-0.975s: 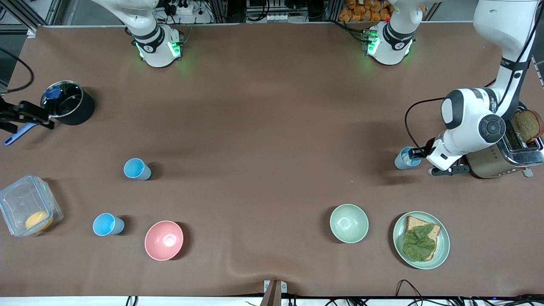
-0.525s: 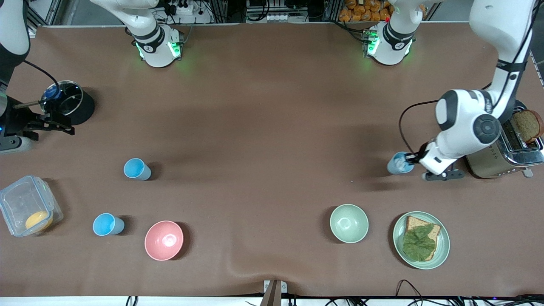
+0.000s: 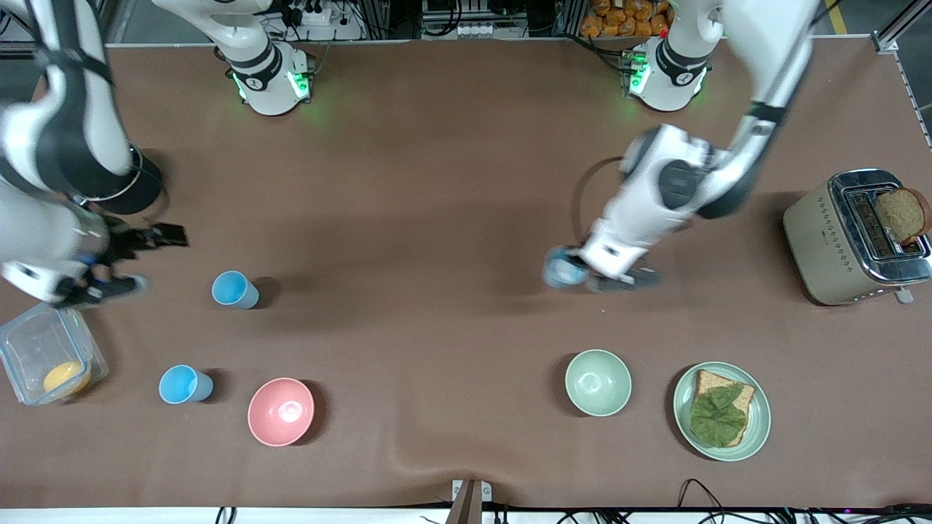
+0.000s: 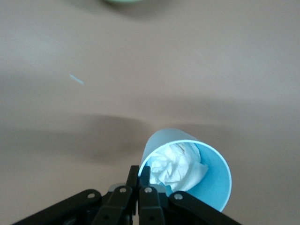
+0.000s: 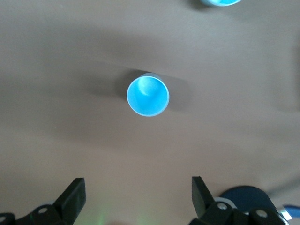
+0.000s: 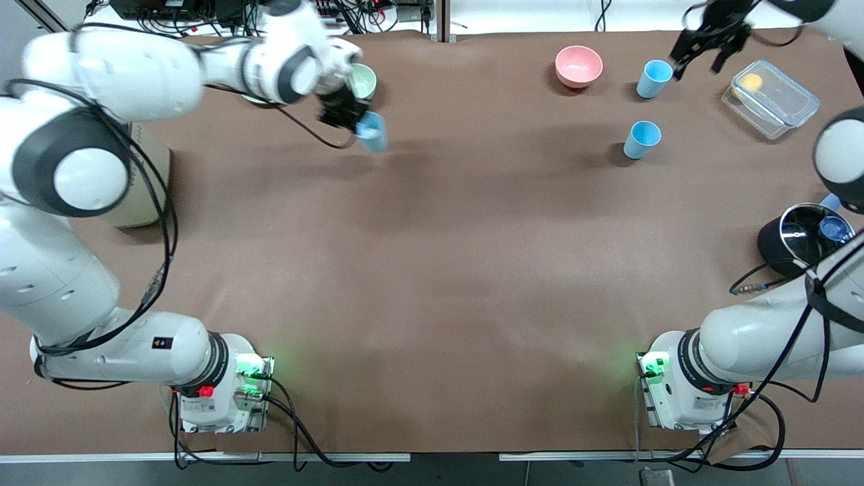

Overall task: Stack blue cups with both arms
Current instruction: 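Carry the cup to mid-table and set it down while the right gripper reaches another cup, then grasp the blue cup with the right gripper while the left gripper withdraws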

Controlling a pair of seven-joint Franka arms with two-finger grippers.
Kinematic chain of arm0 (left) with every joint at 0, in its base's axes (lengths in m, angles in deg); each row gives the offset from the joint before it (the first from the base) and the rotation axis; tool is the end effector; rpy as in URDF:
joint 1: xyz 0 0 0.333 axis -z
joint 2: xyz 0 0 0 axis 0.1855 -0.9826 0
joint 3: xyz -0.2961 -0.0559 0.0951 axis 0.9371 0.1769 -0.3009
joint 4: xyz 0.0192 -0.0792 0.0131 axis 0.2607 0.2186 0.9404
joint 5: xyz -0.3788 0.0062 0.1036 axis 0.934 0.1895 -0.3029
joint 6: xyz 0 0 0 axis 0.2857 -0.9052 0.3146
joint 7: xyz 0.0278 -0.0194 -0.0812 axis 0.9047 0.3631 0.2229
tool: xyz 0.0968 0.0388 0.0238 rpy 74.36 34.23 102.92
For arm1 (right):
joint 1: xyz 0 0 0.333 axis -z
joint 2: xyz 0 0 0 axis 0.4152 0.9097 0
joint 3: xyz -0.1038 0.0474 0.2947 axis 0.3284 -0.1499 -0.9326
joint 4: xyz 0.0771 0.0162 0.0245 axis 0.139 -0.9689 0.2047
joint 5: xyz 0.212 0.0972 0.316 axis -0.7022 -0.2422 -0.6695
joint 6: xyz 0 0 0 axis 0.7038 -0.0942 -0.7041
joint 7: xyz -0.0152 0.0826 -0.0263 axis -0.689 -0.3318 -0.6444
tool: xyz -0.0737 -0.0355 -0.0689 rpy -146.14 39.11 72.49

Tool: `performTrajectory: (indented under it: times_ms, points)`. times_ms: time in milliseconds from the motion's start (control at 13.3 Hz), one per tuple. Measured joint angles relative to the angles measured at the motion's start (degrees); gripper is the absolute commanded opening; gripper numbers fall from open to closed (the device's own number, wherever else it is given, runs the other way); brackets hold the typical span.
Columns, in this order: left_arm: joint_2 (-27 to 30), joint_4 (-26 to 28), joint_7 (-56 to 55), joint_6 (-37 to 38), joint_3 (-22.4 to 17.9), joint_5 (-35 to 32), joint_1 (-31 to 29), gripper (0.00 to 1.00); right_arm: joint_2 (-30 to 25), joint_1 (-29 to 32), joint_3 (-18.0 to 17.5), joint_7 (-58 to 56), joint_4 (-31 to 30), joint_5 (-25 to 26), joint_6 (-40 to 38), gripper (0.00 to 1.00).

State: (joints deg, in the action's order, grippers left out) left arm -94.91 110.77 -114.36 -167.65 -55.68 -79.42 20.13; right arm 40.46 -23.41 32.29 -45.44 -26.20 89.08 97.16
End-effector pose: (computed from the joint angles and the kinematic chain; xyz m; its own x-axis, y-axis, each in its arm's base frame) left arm 0.5224 -0.3389 0.3027 0.9864 0.1503 -0.0665 0.1595 -0.9734 0.1646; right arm 0.6213 0.0067 0.4210 0.9196 0.2432 -0.3084 0.2378 -0.9697 -0.0556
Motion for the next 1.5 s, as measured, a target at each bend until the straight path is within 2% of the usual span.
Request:
performTrajectory:
  times_ms: [225, 375, 600, 675, 750, 1050, 1200, 1350, 1500]
  points:
    - [-7.6, -7.5, -14.9, -0.3, -0.2, -4.4, 10.2, 0.0, 5.6, -0.2, 0.2, 0.0, -0.4, 1.1, 3.1, 1.0]
    - [-12.0, -11.3, -21.3, -0.3, -0.3, -8.4, 13.0, 0.0, 7.4, -0.2, 0.5, 0.1, -0.4, 1.8, 4.3, 1.0]
    - [-15.8, -13.7, -24.7, -0.7, -0.7, -10.8, 14.5, 0.0, 9.5, 0.6, 0.9, 0.8, -0.6, 1.9, 8.1, 1.0]
    - [-15.8, -14.2, -26.2, -0.8, -1.2, -11.6, 15.4, 0.45, 10.6, 0.9, 1.0, 0.8, -0.6, 1.9, 9.1, 1.0]
    - [-15.9, -14.3, -27.0, -1.0, -1.6, -11.8, 16.1, 0.99, 11.5, 1.0, 1.0, 0.8, -0.6, 1.9, 9.6, 1.0]
    - [-15.8, -15.6, -28.0, -1.8, -2.3, -11.8, 16.4, 1.0, 13.2, 0.9, 1.0, 0.9, -1.1, 1.9, 11.3, 1.0]
    - [-13.9, -17.3, -28.0, -0.3, -2.6, -11.8, 15.2, 1.0, 13.5, 0.8, 0.9, 0.9, -1.6, 1.9, 11.6, 1.0]
    - [-9.2, -19.0, -26.8, 5.4, -2.6, -12.2, 12.6, 1.0, 13.9, 0.9, 0.9, 0.9, -2.9, 1.9, 13.2, 1.0]
    - [-2.5, -20.3, -21.1, 13.2, -2.7, -12.2, 9.0, 1.0, 14.4, 1.0, 1.0, 0.9, -5.2, 1.9, 16.3, 1.0]
